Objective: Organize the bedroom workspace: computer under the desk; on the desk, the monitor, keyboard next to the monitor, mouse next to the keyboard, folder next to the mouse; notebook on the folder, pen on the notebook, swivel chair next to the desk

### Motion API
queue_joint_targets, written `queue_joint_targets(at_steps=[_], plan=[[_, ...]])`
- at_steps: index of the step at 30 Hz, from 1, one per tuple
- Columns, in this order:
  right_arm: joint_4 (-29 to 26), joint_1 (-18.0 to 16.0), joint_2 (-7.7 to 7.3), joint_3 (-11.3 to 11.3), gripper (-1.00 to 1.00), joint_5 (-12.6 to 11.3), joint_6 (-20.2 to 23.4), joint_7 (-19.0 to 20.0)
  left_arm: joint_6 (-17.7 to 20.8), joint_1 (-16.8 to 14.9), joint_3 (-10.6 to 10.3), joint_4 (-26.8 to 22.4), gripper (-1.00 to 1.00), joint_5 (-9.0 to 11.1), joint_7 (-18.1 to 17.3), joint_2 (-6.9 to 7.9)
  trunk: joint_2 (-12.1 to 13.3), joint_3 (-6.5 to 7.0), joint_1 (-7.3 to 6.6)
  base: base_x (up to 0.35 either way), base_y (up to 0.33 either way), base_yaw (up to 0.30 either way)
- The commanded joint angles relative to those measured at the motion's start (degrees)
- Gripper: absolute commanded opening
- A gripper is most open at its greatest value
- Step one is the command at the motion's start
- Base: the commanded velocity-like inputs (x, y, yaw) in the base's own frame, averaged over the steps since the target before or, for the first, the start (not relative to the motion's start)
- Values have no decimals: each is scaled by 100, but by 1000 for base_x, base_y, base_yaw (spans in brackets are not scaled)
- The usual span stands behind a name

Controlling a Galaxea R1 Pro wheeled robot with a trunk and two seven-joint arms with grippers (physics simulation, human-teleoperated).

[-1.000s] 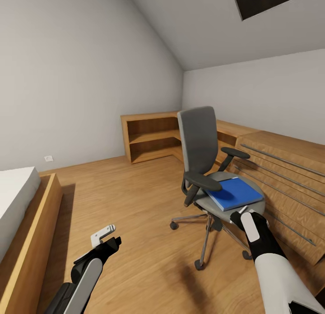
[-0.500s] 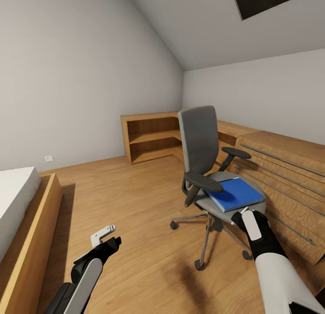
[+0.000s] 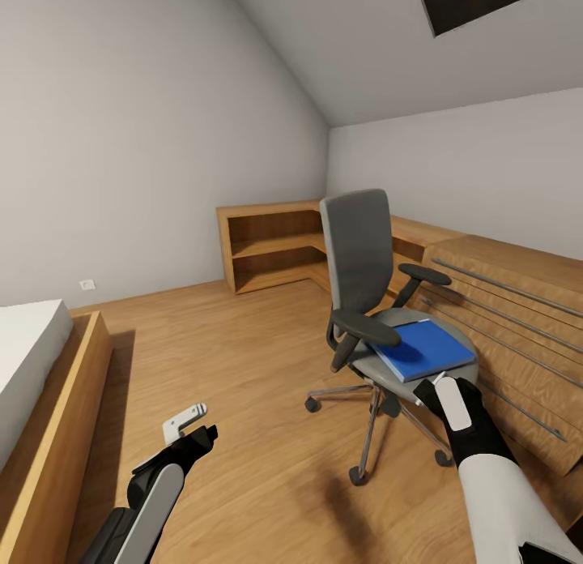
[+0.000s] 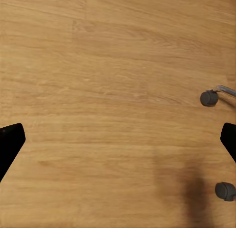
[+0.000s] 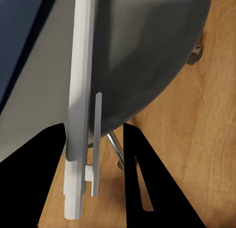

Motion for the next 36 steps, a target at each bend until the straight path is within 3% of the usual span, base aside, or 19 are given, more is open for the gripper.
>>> queue_joint_targets(at_steps=[1,18,36], plan=[[280,0,-3,-5,-100,13,57,-85,11,-4,-5,-9,100,43,48,1,-2,-7,0,0,0,0],[287,0,5,-14,-100,-25,186,-351,11,-4,-3,-9,100,43,48,1,-2,-7,0,0,0,0],[287,0,6,-10,-100,-25,196,-371,11,-4,-5,-9,100,43,48,1,-2,-7,0,0,0,0]])
